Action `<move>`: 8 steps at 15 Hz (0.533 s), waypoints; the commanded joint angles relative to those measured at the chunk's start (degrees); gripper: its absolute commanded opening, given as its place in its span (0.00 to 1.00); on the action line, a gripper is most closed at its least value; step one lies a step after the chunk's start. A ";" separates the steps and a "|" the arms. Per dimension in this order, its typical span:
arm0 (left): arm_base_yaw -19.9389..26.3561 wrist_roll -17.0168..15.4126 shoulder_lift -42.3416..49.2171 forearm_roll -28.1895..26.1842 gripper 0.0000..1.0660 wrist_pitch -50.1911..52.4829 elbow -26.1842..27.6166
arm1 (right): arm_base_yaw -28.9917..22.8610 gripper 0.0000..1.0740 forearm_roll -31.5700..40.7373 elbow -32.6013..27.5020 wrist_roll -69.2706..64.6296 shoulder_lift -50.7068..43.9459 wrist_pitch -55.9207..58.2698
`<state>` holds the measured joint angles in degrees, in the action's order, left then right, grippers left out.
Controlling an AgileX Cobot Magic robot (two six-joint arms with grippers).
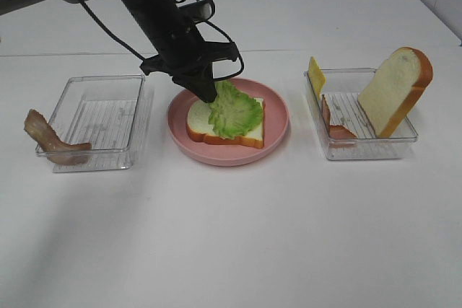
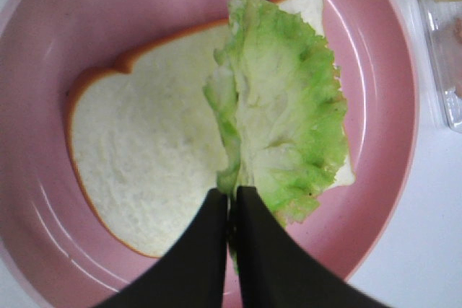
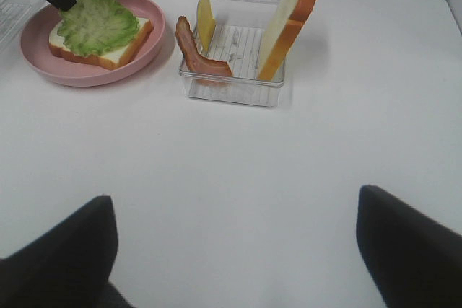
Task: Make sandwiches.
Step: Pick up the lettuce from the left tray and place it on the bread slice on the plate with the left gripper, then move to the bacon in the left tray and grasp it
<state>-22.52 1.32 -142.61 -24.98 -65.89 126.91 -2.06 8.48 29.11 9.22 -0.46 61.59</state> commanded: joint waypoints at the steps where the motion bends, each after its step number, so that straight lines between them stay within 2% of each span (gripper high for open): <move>1: 0.06 -0.40 0.80 0.80 0.47 -0.63 0.34 | 0.06 0.79 -0.23 -0.06 0.23 -0.52 -0.52; 2: 0.06 -0.40 1.55 2.06 0.63 -0.63 0.34 | 0.06 0.79 -0.23 -0.06 0.23 -0.52 -0.52; 3: 0.06 -0.46 2.23 4.07 0.71 -0.86 0.69 | 0.06 0.79 -0.23 -0.06 0.23 -0.52 -0.52; 4: 0.06 -0.74 2.58 4.64 0.71 -0.97 0.74 | 0.06 0.79 -0.23 -0.06 0.23 -0.52 -0.52; 7: 0.06 -9.40 5.39 14.90 0.68 -6.70 3.15 | 0.06 0.79 -0.23 -0.06 0.23 -0.52 -0.52; 8: 0.06 -10.49 6.42 17.76 0.68 -7.96 3.78 | 0.06 0.79 -0.23 -0.06 0.23 -0.52 -0.52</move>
<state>-22.52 -7.96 -136.88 -8.48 -69.27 130.18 -2.06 8.48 29.11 9.22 -0.46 61.59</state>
